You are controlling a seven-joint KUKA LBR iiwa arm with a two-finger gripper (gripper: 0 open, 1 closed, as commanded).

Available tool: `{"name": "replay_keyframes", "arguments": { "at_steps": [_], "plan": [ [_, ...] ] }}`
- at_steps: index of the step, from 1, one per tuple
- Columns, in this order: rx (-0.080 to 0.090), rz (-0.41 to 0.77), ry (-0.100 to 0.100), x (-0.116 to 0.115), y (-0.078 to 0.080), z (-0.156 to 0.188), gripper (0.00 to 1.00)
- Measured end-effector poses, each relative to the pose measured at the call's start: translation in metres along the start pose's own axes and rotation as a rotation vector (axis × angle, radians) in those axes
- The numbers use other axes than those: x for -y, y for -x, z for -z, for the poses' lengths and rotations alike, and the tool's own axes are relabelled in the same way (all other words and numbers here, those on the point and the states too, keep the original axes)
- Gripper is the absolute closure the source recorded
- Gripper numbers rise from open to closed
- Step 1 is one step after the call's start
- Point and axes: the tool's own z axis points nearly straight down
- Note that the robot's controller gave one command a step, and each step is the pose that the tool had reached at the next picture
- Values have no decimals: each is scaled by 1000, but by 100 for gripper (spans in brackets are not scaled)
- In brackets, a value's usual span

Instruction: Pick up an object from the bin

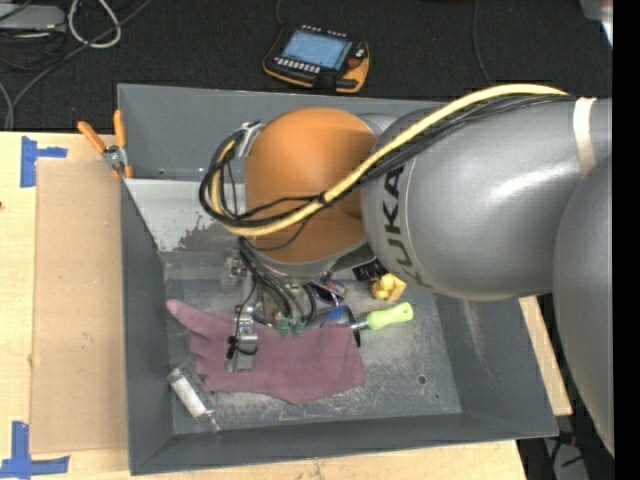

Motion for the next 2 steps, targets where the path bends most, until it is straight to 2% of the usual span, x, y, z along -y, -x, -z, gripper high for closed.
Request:
{"name": "replay_keyframes", "arguments": {
  "at_steps": [1, 2],
  "plan": [
    [0, 0, 0, 0, 0, 0, 0],
    [-3, 319, 0, -16, 9, -64, 0]
  ]
}}
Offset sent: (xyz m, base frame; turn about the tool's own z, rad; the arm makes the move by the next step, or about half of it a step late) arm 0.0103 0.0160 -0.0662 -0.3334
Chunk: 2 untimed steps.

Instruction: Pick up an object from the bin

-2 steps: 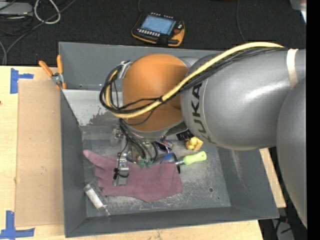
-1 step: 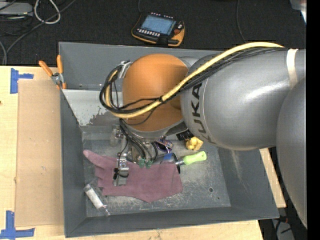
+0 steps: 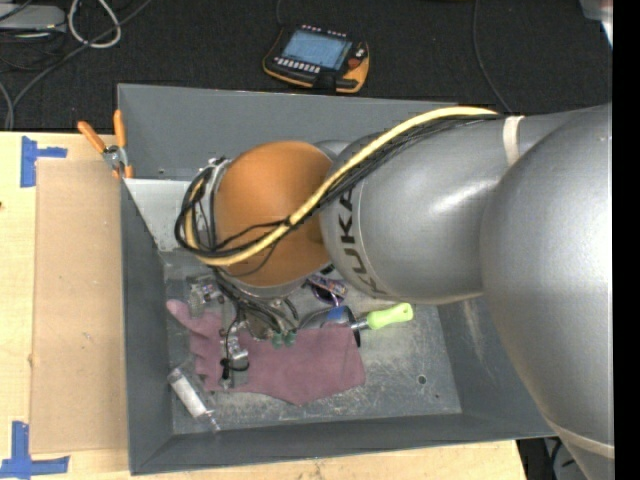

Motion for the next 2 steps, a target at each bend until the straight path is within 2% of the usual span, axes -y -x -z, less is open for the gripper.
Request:
{"name": "replay_keyframes", "arguments": {
  "at_steps": [1, 2],
  "plan": [
    [0, -74, -1, 32, -31, -19, 0],
    [-6, 217, 1, 62, -23, -70, 0]
  ]
}}
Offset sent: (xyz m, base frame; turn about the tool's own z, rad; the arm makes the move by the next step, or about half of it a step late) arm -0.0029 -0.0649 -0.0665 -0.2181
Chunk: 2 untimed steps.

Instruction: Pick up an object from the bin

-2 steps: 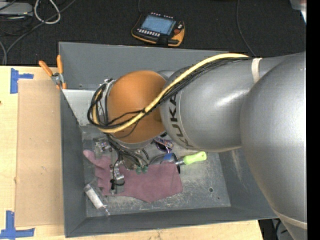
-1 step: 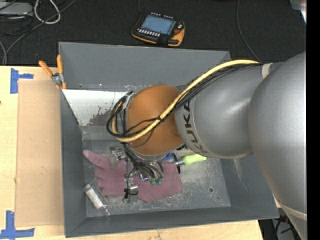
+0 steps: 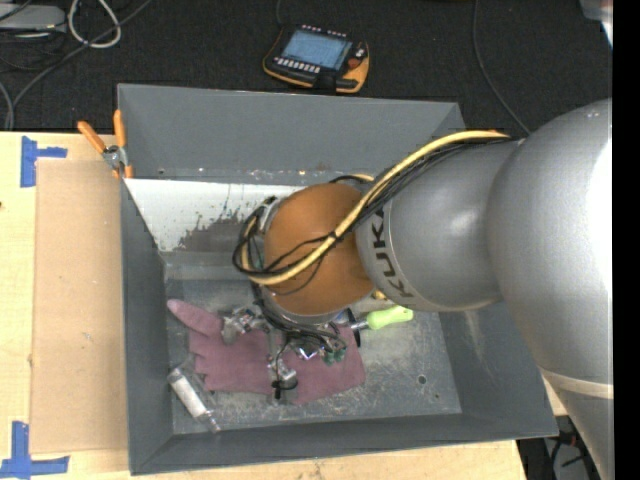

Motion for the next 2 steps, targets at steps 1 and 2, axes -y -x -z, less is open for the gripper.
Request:
{"name": "replay_keyframes", "arguments": {
  "at_steps": [1, 2],
  "plan": [
    [10, 172, -1, -14, -11, -28, 100],
    [9, 170, -1, -14, -11, -28, 100]
  ]
}}
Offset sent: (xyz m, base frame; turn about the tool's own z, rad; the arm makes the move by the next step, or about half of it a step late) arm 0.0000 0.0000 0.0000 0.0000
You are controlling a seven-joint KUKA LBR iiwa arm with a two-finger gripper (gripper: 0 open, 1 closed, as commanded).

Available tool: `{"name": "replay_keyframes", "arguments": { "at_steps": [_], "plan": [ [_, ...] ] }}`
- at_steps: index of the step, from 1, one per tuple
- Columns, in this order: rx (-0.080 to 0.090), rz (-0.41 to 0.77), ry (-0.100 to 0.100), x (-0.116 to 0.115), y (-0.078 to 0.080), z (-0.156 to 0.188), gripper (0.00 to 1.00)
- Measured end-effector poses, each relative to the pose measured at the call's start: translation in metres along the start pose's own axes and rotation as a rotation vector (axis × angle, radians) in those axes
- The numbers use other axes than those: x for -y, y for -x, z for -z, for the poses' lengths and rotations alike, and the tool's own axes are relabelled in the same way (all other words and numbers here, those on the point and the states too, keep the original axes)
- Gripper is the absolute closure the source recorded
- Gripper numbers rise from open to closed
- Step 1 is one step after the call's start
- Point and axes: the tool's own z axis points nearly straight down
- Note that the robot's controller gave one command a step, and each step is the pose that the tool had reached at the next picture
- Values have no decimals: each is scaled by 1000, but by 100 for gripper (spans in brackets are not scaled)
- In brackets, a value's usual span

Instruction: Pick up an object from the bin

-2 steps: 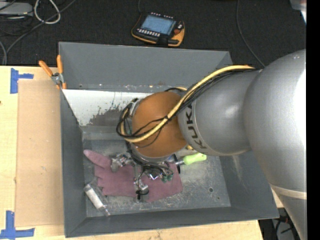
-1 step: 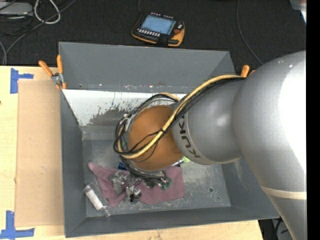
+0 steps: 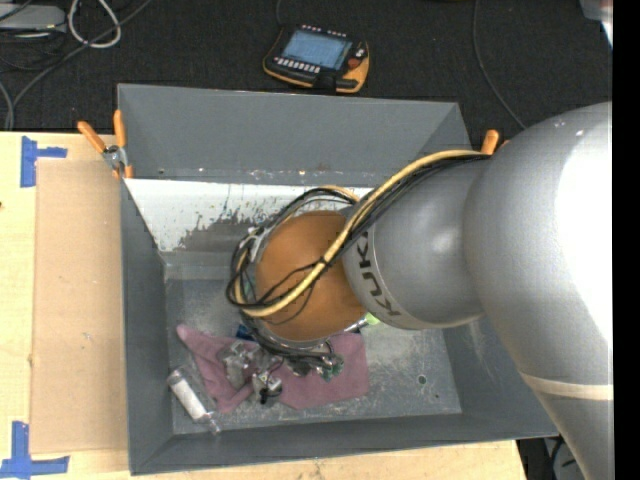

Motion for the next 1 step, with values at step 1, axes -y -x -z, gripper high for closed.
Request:
{"name": "replay_keyframes", "arguments": {
  "at_steps": [1],
  "plan": [
    [0, -1, 0, 0, 0, 0, 100]
  ]
}}
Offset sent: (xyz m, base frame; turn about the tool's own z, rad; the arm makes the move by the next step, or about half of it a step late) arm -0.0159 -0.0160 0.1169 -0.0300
